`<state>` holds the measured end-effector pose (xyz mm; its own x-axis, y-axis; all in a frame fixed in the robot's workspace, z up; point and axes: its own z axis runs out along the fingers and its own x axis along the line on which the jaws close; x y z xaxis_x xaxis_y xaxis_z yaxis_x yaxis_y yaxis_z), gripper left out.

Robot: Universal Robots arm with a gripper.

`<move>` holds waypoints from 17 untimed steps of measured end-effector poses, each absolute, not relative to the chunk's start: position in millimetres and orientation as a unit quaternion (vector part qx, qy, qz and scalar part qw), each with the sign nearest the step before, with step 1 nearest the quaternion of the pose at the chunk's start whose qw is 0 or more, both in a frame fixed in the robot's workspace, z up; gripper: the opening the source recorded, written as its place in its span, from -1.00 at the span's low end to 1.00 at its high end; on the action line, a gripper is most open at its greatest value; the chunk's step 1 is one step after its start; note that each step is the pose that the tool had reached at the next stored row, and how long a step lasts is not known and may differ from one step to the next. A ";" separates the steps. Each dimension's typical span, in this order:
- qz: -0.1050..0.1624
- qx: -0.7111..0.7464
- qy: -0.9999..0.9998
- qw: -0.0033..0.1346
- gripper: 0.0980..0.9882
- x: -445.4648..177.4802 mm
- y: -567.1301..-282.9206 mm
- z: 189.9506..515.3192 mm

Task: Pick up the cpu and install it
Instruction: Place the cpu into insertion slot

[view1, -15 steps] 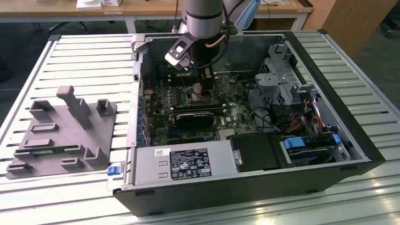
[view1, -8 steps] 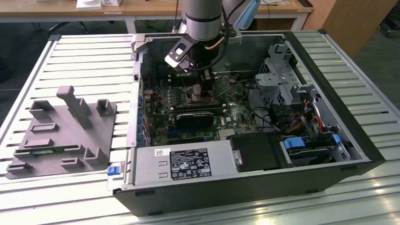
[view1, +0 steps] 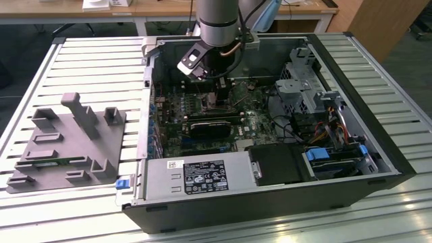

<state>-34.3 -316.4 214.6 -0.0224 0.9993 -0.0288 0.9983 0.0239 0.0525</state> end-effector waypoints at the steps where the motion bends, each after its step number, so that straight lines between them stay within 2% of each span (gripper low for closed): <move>1: 0.009 0.699 0.715 0.029 -0.02 -34.5 -316.2 213.6; 17: 0.008 0.705 0.708 0.029 -0.02 -35.0 -315.2 200.4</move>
<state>-35.0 -315.2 200.4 -0.0034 0.9996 -0.0289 0.9986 0.0049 0.0525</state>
